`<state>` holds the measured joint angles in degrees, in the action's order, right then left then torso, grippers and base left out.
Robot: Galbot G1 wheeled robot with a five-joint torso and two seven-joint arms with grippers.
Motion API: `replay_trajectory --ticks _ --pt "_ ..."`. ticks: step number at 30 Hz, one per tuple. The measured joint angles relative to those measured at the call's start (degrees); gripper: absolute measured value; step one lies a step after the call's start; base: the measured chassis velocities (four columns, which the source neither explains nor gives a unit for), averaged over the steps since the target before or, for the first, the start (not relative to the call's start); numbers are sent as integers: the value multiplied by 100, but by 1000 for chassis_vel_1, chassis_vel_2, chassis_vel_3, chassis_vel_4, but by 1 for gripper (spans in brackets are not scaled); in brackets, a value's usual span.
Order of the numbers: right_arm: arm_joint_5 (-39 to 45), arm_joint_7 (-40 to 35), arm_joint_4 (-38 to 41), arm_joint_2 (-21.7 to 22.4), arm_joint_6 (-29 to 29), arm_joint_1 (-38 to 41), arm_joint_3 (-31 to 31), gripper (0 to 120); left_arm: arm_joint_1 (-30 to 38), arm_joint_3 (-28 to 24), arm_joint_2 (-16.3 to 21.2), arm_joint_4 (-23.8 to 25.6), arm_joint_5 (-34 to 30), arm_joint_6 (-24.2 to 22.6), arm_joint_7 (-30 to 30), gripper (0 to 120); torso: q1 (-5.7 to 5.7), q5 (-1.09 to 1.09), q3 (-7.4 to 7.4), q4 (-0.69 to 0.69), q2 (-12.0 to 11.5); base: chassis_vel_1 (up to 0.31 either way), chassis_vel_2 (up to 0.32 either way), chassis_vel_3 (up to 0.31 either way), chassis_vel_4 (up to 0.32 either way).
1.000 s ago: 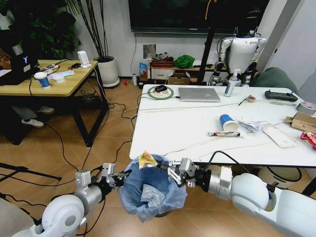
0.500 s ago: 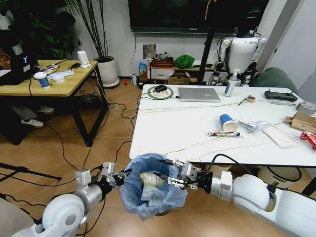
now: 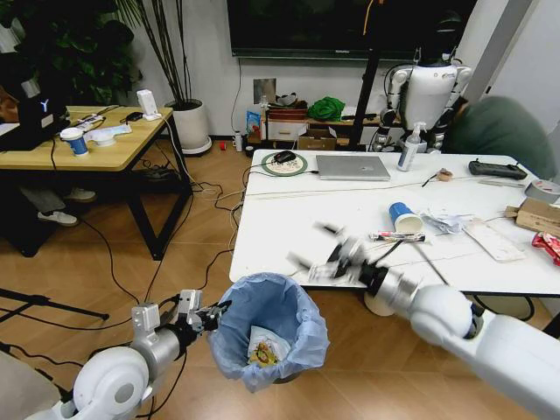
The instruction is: Pick up the trash bin and place the trash from the table into it.
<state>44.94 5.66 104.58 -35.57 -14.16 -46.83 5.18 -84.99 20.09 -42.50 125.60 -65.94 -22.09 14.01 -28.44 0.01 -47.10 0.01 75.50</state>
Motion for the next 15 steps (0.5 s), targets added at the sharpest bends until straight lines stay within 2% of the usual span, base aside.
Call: replay_trajectory --ticks 3,7,8,11,13,15 --pt "64 -1 -246 -37 -13 -122 -335 100 -57 29 -34 18 56 6 -8 0 0 0 0 -1 0 0 0 0 0" --pt "203 121 -830 -126 -16 -784 -1508 100 -102 56 -128 31 151 17 -21 0 0 0 0 -2 0 0 0 0 0" --pt "203 121 -830 -126 -16 -784 -1508 100 -102 56 -128 31 151 17 -21 0 0 0 0 -2 0 0 0 0 0" --pt "131 268 -975 -244 -6 -1333 -2269 100 -87 62 -176 9 159 24 -23 0 0 3 0 -2 0 0 0 0 0" --pt "94 389 -999 -491 -1 -2028 -3010 100 -86 64 -186 -7 170 27 -22 0 1 -4 1 -2 0 0 0 0 0" --pt "64 404 -996 -576 0 -2213 -3186 100 -90 67 -187 -7 172 28 -22 0 1 2 1 -3 0 0 0 0 0"
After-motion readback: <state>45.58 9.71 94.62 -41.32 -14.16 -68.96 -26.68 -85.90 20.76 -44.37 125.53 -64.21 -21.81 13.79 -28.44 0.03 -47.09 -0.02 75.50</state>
